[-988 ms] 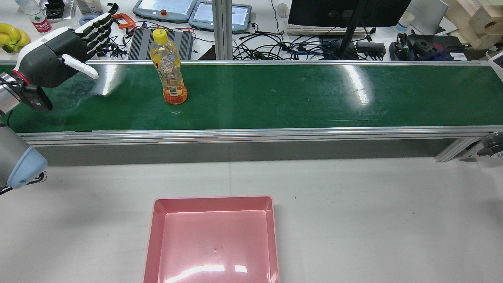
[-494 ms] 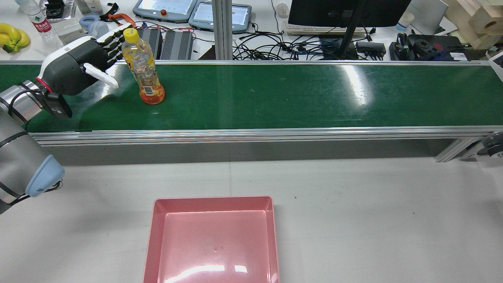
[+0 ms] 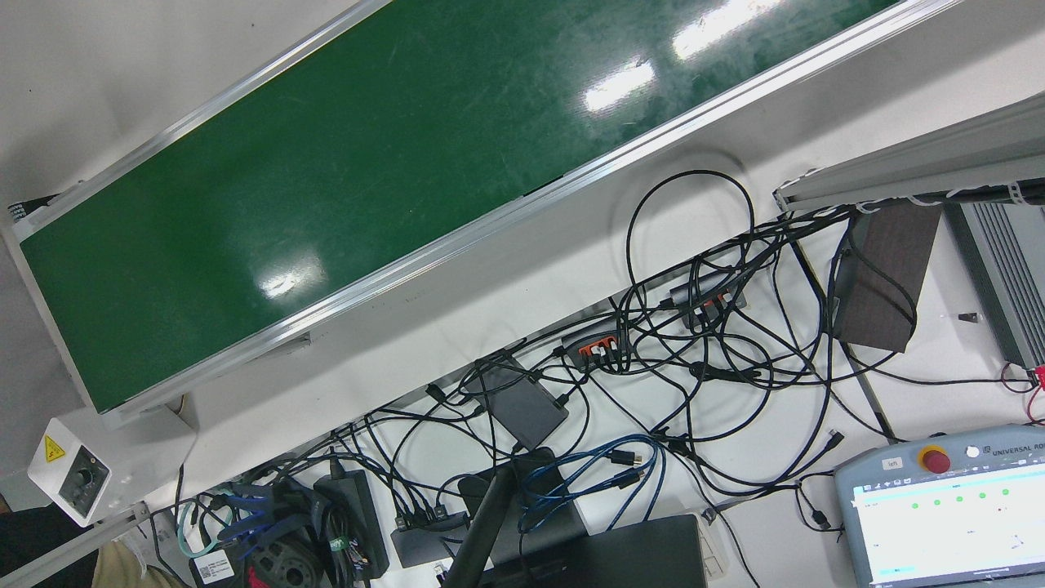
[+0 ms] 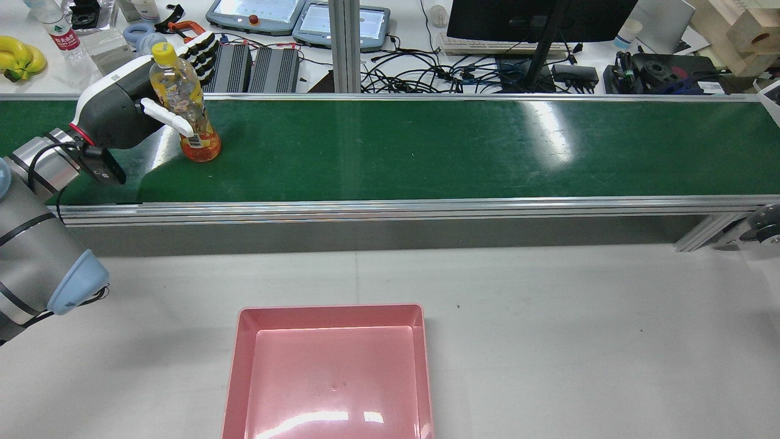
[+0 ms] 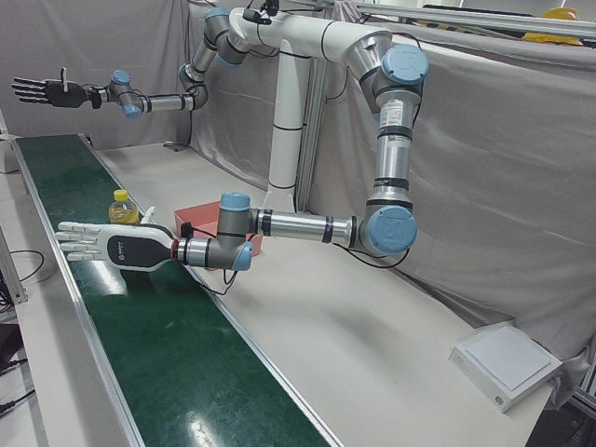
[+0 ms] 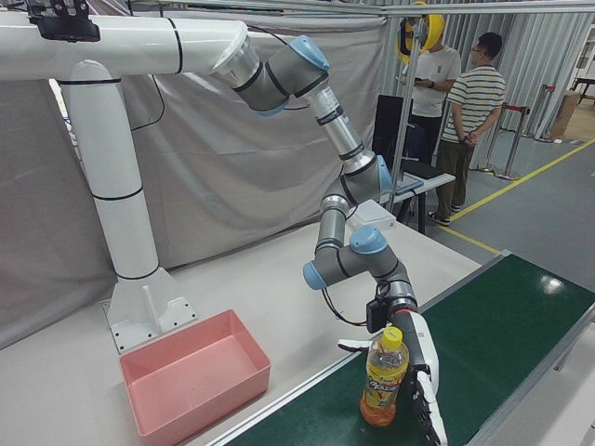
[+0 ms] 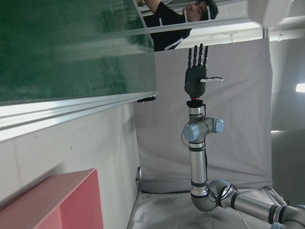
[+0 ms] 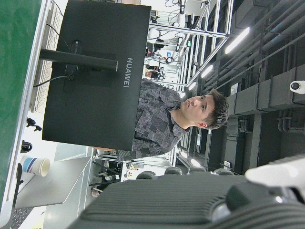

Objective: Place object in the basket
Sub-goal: 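Close the left hand fingers around the juice bottle and lift it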

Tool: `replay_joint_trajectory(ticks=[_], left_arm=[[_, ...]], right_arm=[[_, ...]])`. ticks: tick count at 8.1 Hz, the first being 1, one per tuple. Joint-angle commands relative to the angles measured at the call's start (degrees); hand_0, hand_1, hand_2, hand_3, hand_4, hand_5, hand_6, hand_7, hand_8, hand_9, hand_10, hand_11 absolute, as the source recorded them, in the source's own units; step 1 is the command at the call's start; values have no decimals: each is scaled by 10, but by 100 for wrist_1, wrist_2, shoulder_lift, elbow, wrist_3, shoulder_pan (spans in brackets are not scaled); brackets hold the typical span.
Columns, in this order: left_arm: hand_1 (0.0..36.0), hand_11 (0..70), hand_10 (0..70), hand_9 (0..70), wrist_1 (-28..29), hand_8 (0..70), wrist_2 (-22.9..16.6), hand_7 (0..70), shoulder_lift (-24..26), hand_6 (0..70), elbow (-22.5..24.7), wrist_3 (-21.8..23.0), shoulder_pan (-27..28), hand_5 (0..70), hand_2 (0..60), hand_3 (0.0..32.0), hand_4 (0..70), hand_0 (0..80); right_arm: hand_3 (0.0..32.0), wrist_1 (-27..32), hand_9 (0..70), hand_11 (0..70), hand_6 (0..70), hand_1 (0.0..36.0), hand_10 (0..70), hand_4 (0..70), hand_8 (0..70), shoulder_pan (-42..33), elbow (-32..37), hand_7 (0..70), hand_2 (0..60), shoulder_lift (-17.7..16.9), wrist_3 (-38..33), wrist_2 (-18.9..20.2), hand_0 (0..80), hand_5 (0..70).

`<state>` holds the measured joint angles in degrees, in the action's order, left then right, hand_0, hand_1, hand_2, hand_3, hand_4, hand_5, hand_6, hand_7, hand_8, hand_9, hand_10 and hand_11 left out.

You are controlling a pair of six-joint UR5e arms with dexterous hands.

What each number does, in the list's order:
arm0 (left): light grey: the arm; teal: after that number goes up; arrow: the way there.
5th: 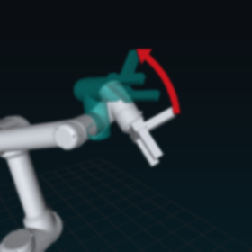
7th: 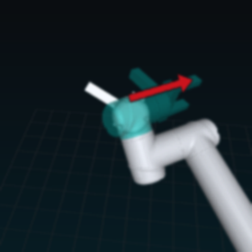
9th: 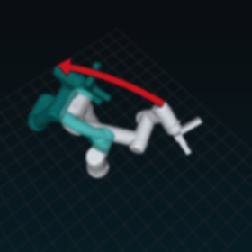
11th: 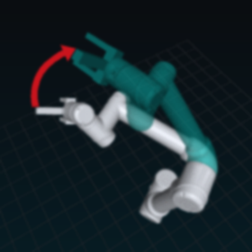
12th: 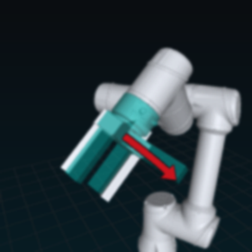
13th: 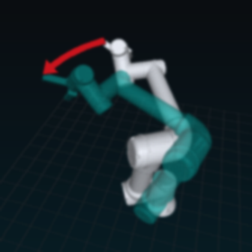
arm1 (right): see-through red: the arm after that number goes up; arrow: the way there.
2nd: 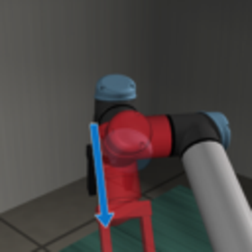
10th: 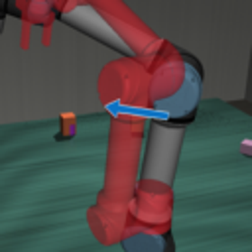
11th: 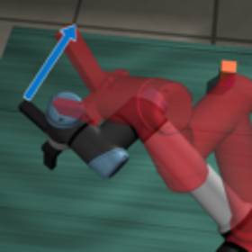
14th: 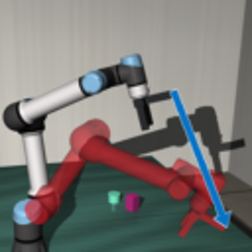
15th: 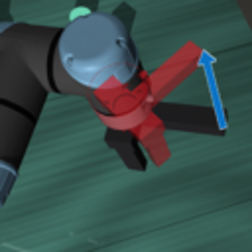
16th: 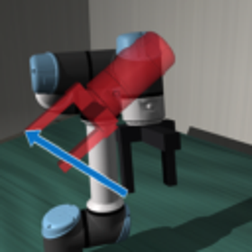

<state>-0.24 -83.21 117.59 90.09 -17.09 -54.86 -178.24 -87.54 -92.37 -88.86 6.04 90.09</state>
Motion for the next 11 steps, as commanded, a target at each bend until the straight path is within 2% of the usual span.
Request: replay_joint_trajectory(ticks=[1, 2, 3, 4, 5, 7, 9, 11], left_arm=[[190, 700, 548, 631, 533, 463, 1323, 559, -543, 444, 9, 636, 116, 571, 23, 0, 700, 800], [251, 700, 700, 700, 516, 700, 1307, 700, -501, 700, 26, 628, 133, 700, 600, 0, 700, 800], [280, 700, 700, 700, 498, 700, 1290, 700, -483, 700, 87, 636, 151, 700, 600, 0, 700, 753], [323, 700, 700, 700, 150, 700, 1194, 700, -474, 700, 410, 619, 160, 700, 600, 0, 700, 685], [358, 700, 700, 700, -71, 700, 1132, 700, -474, 700, 570, 602, 160, 700, 600, 0, 700, 655], [360, 700, 700, 700, -501, 700, 721, 700, -343, 700, 947, 602, 168, 700, 600, 0, 700, 671], [360, 700, 700, 700, -652, 700, 272, 700, -79, 700, 1098, 601, 177, 700, 600, 0, 700, 632], [353, 700, 700, 700, -864, 700, -80, 700, -157, 700, 1666, 566, 160, 700, 600, 0, 700, 622]], right_arm=[[0, 0, 0, 0, 0, 0, 0, 0, 0, 0, 0, 0, 0, 0, -6, 0, 0, 0], [0, 0, 0, 0, 0, 0, 0, 0, 0, 0, 0, 0, 0, 0, -6, 0, 0, 0], [0, 0, 0, 0, 0, 0, 0, 0, 0, 0, 0, 0, 0, 0, -6, 0, 0, 0], [0, 0, 0, 0, 0, 0, 0, 0, 0, 0, 0, 0, 0, 0, 3, 0, 0, 0], [0, 0, 0, 0, 0, 0, 0, 0, 0, 0, 0, 0, 0, 0, -6, 0, 0, 0], [0, 0, 0, 0, 0, 0, 0, 0, 0, 0, -9, 0, 0, 0, -6, 0, 0, 0], [0, 0, 0, 0, 0, 0, 0, 0, 0, 0, -9, 0, 0, 0, -6, 0, 0, 0], [0, 0, 0, 0, 0, 0, 0, 0, 0, 0, 0, 0, 0, 0, 3, 0, 0, 0]])
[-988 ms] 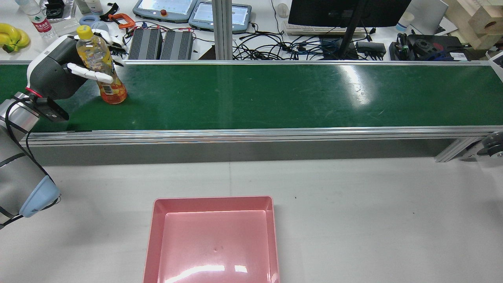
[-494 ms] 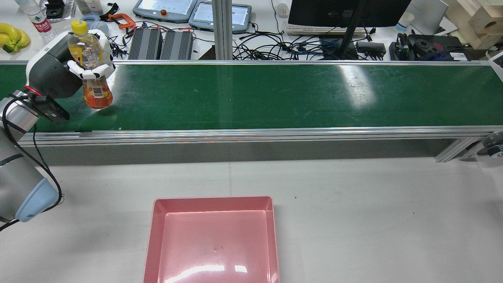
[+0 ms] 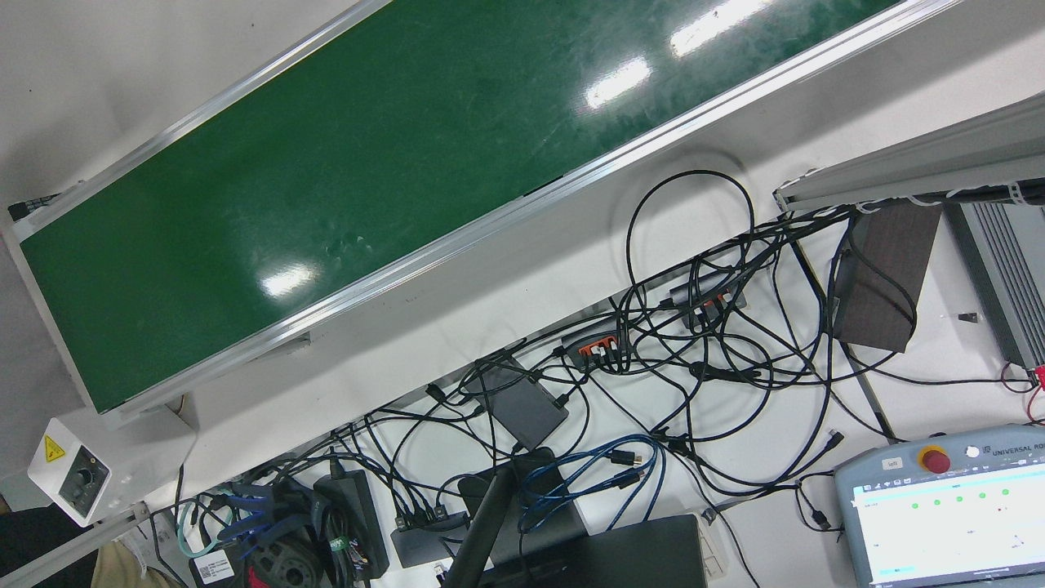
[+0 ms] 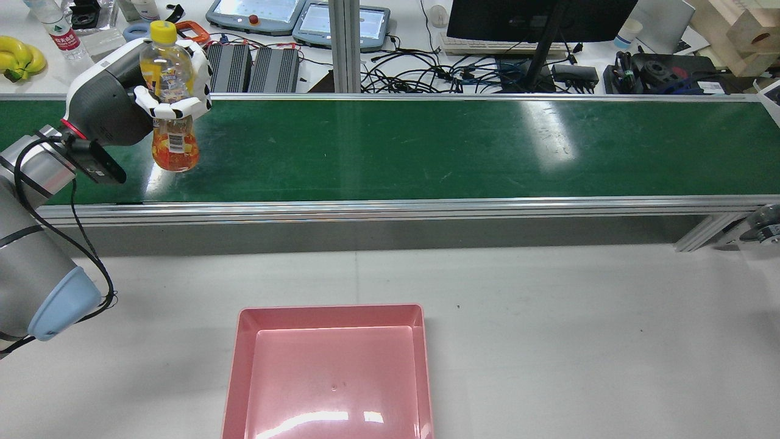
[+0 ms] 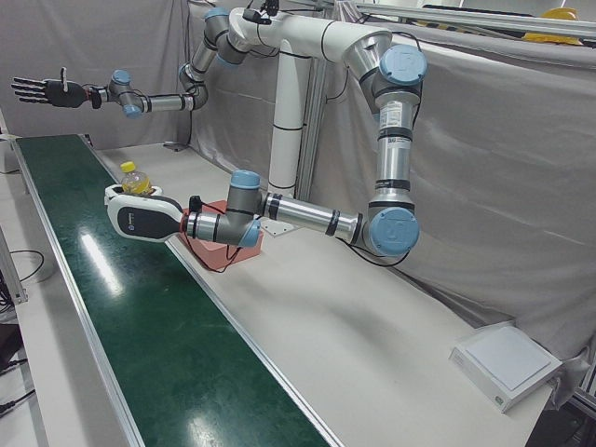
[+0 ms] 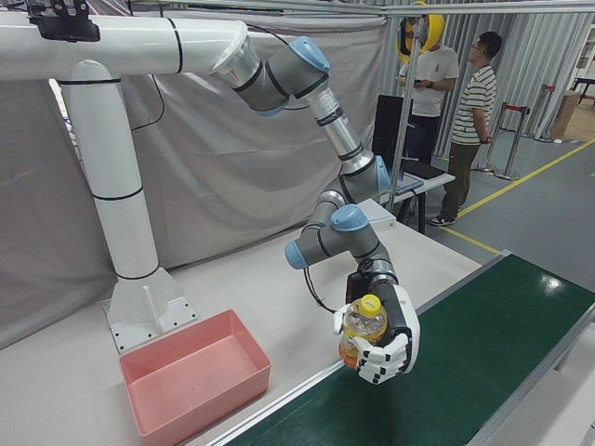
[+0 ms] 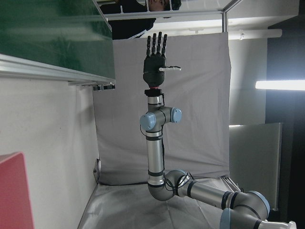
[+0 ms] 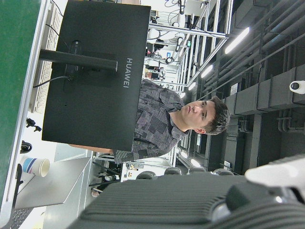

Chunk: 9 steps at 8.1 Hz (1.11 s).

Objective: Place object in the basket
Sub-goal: 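Close the left hand fingers around the juice bottle and lift it, then carry the held bottle off the belt toward the pink tray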

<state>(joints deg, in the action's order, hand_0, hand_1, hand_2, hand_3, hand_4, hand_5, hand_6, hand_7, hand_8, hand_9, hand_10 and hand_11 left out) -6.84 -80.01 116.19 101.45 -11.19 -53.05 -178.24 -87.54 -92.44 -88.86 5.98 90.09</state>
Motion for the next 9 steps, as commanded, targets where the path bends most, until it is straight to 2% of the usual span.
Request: replay_joint_trajectory(ticks=[1, 3, 4, 6, 7, 9], left_arm=[[343, 700, 700, 700, -204, 700, -410, 700, -269, 700, 803, -75, 231, 700, 600, 0, 700, 624], [337, 700, 700, 700, -195, 700, -419, 700, -316, 700, 1174, -120, 908, 700, 600, 0, 700, 623], [336, 700, 700, 700, -317, 700, -428, 700, -316, 700, 1297, -355, 1232, 700, 600, 0, 700, 635], [325, 700, 700, 700, -668, 700, -402, 700, -272, 700, 1534, -1109, 2049, 700, 600, 0, 700, 639], [314, 700, 700, 700, -687, 700, -367, 700, -228, 700, 1562, -1296, 2506, 700, 600, 0, 700, 642], [302, 700, 700, 700, -661, 700, -349, 700, -219, 700, 1536, -1420, 2992, 700, 600, 0, 700, 644]], right_arm=[[0, 0, 0, 0, 0, 0, 0, 0, 0, 0, -2, 0, 0, 0, 8, 0, 0, 0], [0, 0, 0, 0, 0, 0, 0, 0, 0, 0, -2, 0, 0, 0, -1, 0, 0, 0], [0, 0, 0, 0, 0, 0, 0, 0, 0, 0, -2, 0, 0, 0, -1, 0, 0, 0], [0, 0, 0, 0, 0, 0, 0, 0, 0, 0, -2, 0, 0, 0, -1, 0, 0, 0], [0, 0, 0, 0, 0, 0, 0, 0, 0, 0, 6, 0, 0, 0, -1, 0, 0, 0], [0, 0, 0, 0, 0, 0, 0, 0, 0, 0, -2, 0, 0, 0, 8, 0, 0, 0]])
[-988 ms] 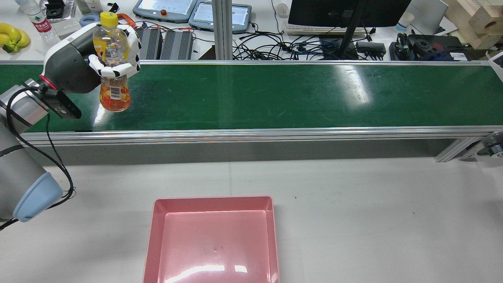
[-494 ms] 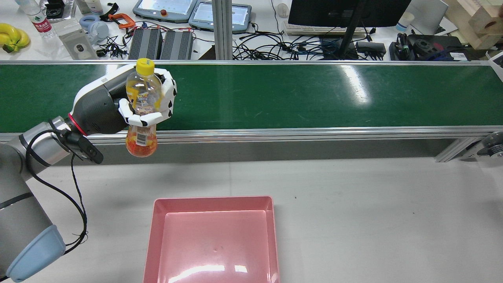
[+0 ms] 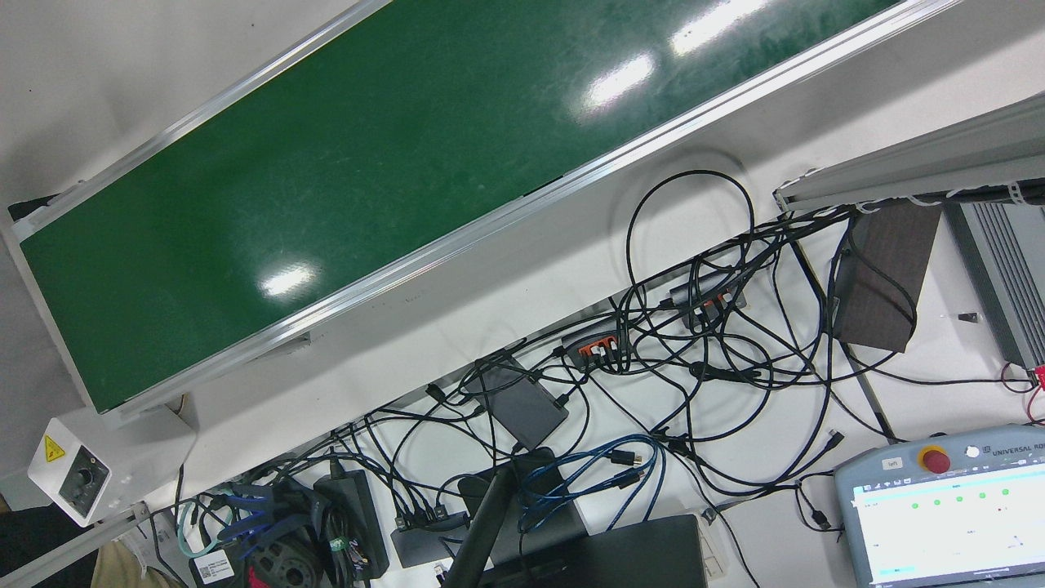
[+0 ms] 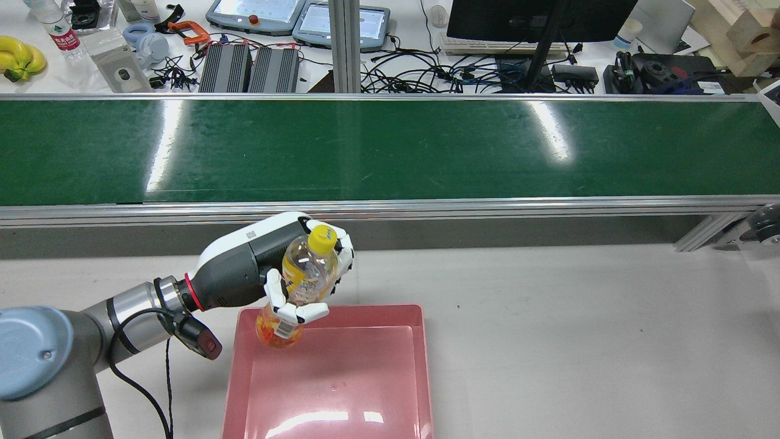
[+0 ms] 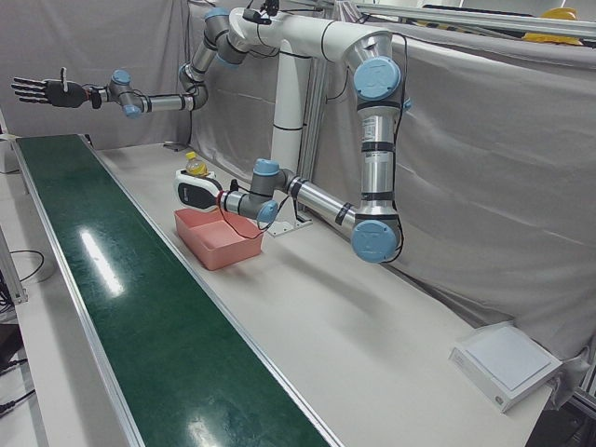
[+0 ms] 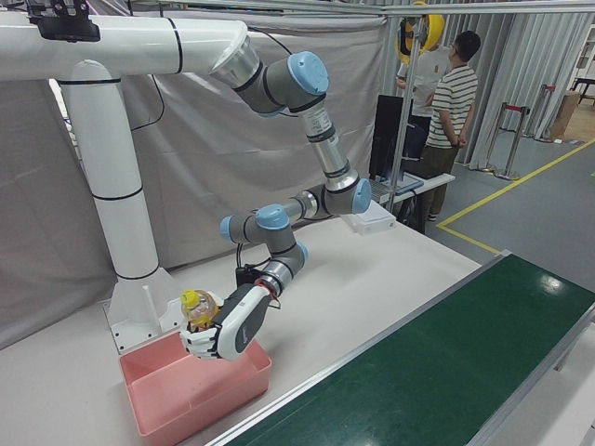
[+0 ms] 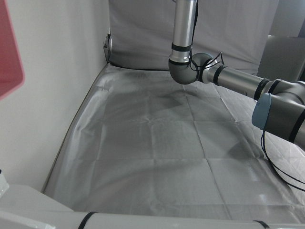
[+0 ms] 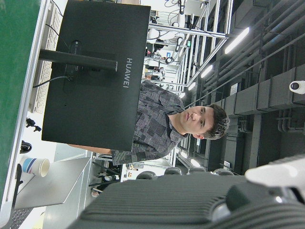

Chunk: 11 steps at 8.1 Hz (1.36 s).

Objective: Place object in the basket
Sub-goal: 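Carry the held bottle off the belt toward the pink tray, then lower the bottle into the pink tray and open the left hand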

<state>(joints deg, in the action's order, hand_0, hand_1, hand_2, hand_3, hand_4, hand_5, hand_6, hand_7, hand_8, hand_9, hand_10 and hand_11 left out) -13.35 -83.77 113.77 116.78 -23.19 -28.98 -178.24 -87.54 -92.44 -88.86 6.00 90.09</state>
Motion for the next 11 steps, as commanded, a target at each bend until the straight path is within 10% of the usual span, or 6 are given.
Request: replay_joint_trajectory(ticks=[1, 3, 5, 6, 8, 11], left_arm=[[283, 700, 700, 700, 7, 700, 28, 700, 5, 700, -23, -256, 682, 700, 600, 0, 700, 657], [232, 700, 700, 700, 113, 700, -16, 700, -56, 700, -50, -195, 674, 700, 600, 0, 700, 686], [75, 700, 497, 657, 131, 451, -51, 700, -144, 430, 160, -186, 595, 580, 0, 0, 635, 800], [108, 611, 422, 463, 209, 282, -69, 645, -249, 242, 187, -186, 639, 457, 0, 0, 113, 800], [127, 137, 76, 13, 262, 2, -200, 103, -232, 30, 170, -177, 648, 71, 0, 0, 0, 749], [118, 0, 0, 0, 315, 0, -201, 27, -241, 0, 135, -168, 613, 0, 0, 0, 0, 650]], right_arm=[[0, 0, 0, 0, 0, 0, 0, 0, 0, 0, -2, 0, 0, 0, -3, 0, 0, 0], [0, 0, 0, 0, 0, 0, 0, 0, 0, 0, -2, 0, 0, 0, -3, 0, 0, 0], [0, 0, 0, 0, 0, 0, 0, 0, 0, 0, -2, 0, 0, 0, -3, 0, 0, 0], [0, 0, 0, 0, 0, 0, 0, 0, 0, 0, -2, 0, 0, 0, -3, 0, 0, 0], [0, 0, 0, 0, 0, 0, 0, 0, 0, 0, -2, 0, 0, 0, -3, 0, 0, 0], [0, 0, 0, 0, 0, 0, 0, 0, 0, 0, -2, 0, 0, 0, -3, 0, 0, 0]])
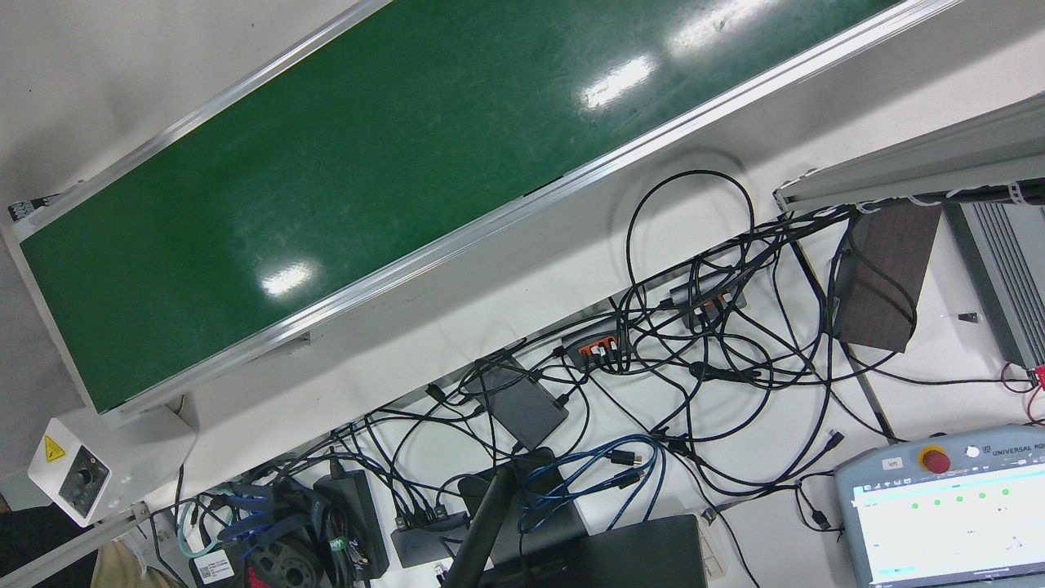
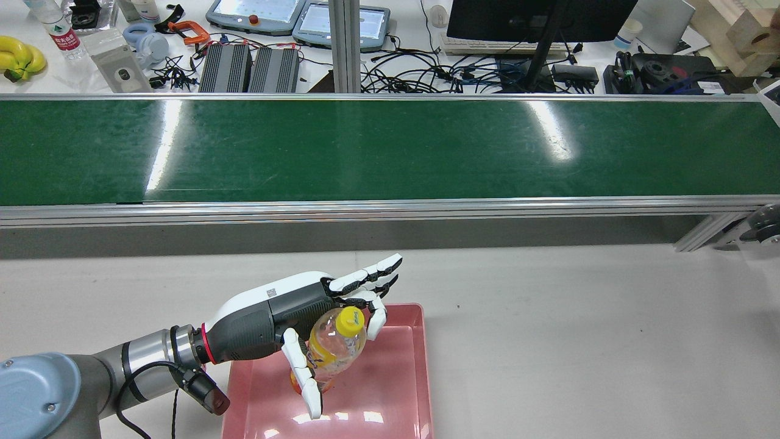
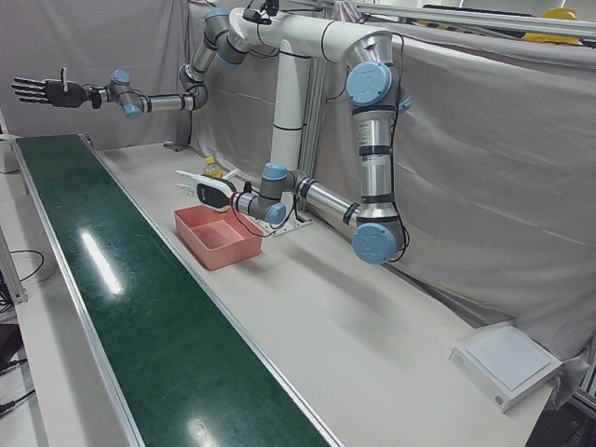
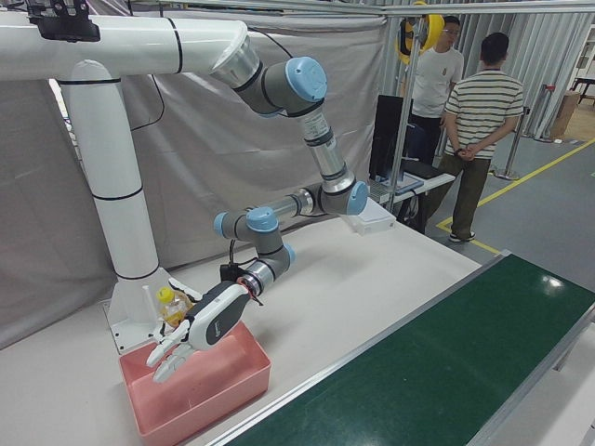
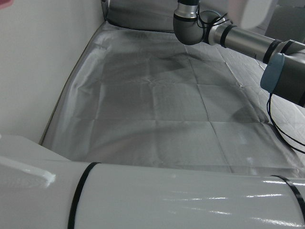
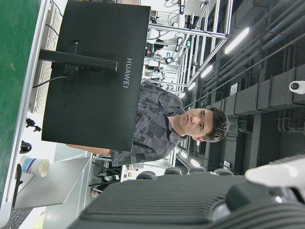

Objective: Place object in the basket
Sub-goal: 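Lower the bottle into the pink tray and open the left hand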

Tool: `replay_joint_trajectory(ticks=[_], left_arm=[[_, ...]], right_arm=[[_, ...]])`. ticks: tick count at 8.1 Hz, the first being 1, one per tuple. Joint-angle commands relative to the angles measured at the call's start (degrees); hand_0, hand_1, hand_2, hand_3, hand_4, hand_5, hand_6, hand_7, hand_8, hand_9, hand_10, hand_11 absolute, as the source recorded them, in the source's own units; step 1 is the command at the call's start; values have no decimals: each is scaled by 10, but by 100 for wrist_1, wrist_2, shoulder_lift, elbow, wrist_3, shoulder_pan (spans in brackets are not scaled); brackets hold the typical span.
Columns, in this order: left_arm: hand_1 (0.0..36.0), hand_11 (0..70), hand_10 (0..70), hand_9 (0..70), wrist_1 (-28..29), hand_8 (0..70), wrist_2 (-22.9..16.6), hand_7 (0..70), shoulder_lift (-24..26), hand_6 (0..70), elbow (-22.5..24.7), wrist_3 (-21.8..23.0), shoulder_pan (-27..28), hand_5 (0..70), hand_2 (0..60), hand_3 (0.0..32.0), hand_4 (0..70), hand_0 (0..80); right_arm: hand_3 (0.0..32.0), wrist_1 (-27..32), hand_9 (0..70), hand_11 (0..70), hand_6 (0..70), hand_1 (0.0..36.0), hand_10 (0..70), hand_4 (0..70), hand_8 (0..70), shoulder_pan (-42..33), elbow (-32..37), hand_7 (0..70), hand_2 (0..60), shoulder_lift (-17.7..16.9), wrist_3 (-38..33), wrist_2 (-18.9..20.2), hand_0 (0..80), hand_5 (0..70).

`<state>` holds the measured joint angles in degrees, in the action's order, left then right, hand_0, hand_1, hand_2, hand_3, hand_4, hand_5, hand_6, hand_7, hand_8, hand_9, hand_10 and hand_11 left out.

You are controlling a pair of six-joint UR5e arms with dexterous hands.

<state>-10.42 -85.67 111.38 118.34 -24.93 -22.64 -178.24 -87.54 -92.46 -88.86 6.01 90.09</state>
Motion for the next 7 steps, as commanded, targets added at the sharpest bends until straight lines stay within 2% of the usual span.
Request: replay_joint_trajectory(ticks=[1, 7], left_arm=[[119, 0, 0, 0, 23, 0, -12, 19, -2, 0, -21, 6, -21, 0, 0, 2, 0, 650], [118, 0, 0, 0, -3, 0, -12, 10, 16, 0, 5, 110, -4, 0, 0, 8, 0, 641]], right_arm=[[0, 0, 0, 0, 0, 0, 0, 0, 0, 0, 0, 0, 0, 0, -3, 0, 0, 0], [0, 0, 0, 0, 0, 0, 0, 0, 0, 0, 0, 0, 0, 0, -3, 0, 0, 0]])
